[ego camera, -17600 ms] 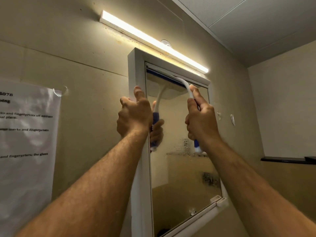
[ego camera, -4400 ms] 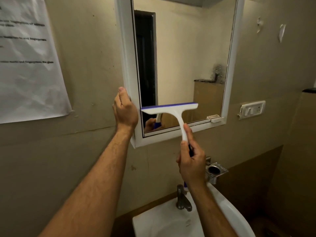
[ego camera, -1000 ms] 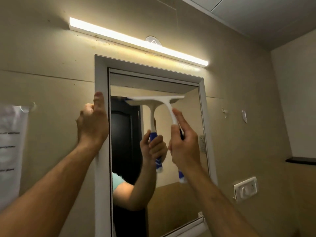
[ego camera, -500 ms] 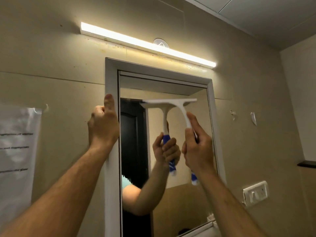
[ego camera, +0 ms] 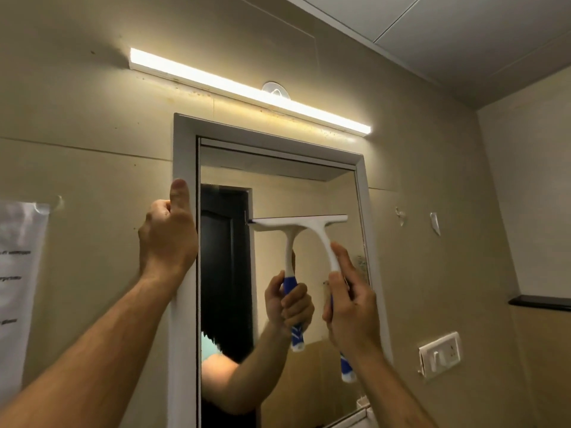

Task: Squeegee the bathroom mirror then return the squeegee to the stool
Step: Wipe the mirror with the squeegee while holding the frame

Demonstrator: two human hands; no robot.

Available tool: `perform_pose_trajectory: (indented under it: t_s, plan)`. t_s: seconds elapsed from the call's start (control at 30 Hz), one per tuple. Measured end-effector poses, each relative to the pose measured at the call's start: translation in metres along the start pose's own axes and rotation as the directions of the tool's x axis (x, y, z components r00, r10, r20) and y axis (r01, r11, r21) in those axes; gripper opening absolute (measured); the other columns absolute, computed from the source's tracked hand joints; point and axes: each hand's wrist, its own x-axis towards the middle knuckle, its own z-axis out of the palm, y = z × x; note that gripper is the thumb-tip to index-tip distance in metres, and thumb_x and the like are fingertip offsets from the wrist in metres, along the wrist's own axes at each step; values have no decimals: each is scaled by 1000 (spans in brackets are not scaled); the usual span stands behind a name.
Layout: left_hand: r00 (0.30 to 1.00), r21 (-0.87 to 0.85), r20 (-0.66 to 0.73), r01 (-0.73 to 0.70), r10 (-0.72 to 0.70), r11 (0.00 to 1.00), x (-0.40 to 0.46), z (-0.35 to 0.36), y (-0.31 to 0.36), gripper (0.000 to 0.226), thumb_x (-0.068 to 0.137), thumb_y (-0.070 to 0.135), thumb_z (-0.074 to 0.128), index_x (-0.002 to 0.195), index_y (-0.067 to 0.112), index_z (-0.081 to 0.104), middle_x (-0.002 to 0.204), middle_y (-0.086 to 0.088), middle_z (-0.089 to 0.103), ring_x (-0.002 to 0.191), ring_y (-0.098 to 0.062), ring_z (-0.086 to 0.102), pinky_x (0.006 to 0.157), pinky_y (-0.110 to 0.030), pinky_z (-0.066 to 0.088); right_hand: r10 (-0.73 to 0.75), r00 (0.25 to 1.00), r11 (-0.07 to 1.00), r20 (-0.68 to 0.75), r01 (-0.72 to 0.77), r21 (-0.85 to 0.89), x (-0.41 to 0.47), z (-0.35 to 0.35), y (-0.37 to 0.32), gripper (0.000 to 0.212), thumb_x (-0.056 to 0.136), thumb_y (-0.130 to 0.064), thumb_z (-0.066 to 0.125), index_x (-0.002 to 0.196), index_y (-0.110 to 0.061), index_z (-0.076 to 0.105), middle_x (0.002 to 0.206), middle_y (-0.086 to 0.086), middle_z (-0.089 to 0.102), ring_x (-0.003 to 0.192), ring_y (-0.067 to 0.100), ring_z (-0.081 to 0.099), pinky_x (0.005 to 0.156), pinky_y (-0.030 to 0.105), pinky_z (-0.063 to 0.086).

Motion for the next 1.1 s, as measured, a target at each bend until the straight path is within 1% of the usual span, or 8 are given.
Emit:
perform_pose_trajectory:
  t_s: [0.13,0.23,0.37,0.47,0.53,0.7,0.87,1.1]
  plan:
    - [1000,4,4,5,-6,1000,0,0,1,49,96,58,17,78,20,44,66,1,40,58,-9,36,50,-21,24,-1,999,1000,-36,0,-13,42,-3,-27,38,103,-27,39,137,-41,48,64,-3,54,47,13,44,42,21,44]
    - [1000,2,6,-8,8,1000,0,-2,1,49,96,58,17,67,24,38,65,-1,40,57,-10,36,50,-20,25,-44,998,997,-48,41,-61,74,6,-44,38,103,-30,38,139,-41,45,76,-10,58,45,5,46,41,18,43]
    - [1000,-4,1,2,-2,1000,1,-2,0,57,95,59,17,82,13,48,66,-2,43,57,-12,39,50,-22,26,-53,997,997,-51,49,-67,73,13,-38,39,103,-31,38,140,-42,44,91,-5,59,46,4,47,44,19,44]
    - [1000,-6,-1,-2,2,1000,1,-2,1,52,95,58,16,74,19,44,65,0,41,57,-10,37,49,-21,25,-65,997,993,-39,60,-104,46,10,-14,39,102,-34,38,138,-48,44,102,-5,52,48,5,49,46,19,45]
    - [1000,-5,-1,-9,9,1000,1,-3,1,50,96,57,17,71,21,42,64,0,39,56,-9,36,49,-22,24,-59,998,994,-17,57,-96,27,5,-4,39,102,-33,39,137,-49,44,94,-9,54,48,9,46,45,20,44]
    - [1000,-11,-11,-22,22,1000,4,-1,-2,58,95,58,17,92,10,48,67,-2,43,59,-11,39,49,-23,25,-12,999,999,-45,11,-34,48,-13,-26,36,102,-27,41,133,-44,50,63,-5,55,44,9,42,38,20,40]
    - [999,-23,-15,-31,31,999,3,-1,-3,59,95,57,17,92,8,50,68,-2,44,60,-10,39,49,-23,25,-39,996,995,-76,32,-94,93,-6,-40,38,103,-31,38,139,-41,44,65,5,54,49,14,46,42,26,44]
    - [999,-30,-22,-42,41,999,5,-2,-5,56,96,56,18,92,10,48,66,1,42,59,-8,38,49,-21,24,-25,997,998,-68,21,-65,53,-13,-8,37,103,-27,39,132,-47,50,62,2,52,46,13,43,40,24,43]
